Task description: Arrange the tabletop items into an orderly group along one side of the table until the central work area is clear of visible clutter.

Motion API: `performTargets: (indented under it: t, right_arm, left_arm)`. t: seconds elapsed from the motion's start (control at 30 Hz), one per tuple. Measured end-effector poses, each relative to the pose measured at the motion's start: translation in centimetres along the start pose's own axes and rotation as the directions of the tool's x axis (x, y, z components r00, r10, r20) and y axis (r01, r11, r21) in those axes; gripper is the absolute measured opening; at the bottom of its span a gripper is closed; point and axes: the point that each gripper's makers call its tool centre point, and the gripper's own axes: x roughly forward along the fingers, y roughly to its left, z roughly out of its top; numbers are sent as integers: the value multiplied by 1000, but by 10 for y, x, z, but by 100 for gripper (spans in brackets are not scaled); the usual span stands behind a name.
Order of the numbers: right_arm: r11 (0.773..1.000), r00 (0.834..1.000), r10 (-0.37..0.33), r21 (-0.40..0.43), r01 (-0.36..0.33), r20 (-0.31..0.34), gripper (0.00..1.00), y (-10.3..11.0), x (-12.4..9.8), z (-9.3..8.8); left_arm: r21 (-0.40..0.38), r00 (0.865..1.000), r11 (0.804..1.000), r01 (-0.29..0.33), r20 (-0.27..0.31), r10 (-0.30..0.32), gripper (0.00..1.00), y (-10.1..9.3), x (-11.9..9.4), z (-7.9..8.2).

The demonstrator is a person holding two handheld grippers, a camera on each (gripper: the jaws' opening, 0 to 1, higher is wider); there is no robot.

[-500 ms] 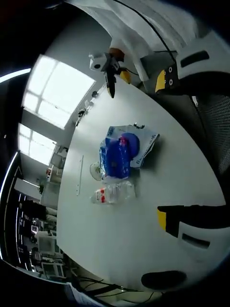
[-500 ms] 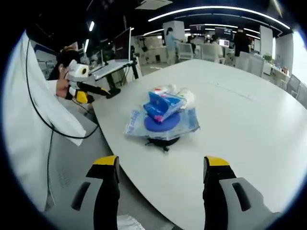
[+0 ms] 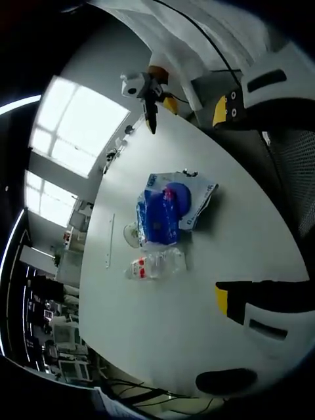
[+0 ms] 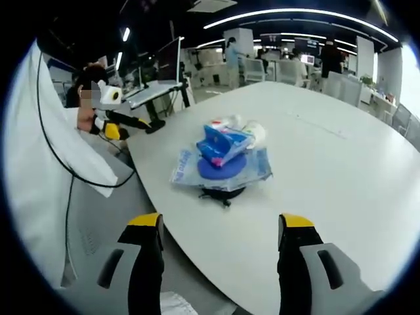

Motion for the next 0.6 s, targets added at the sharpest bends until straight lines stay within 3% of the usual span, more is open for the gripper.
performTargets:
  t: [0.6]
  right_arm:
    - [1000,1000,-4,-6,4,0,70,6,-4,1]
  left_arm:
    - [11,1000,1000,7,-4,-6,98,-1,-5,-2]
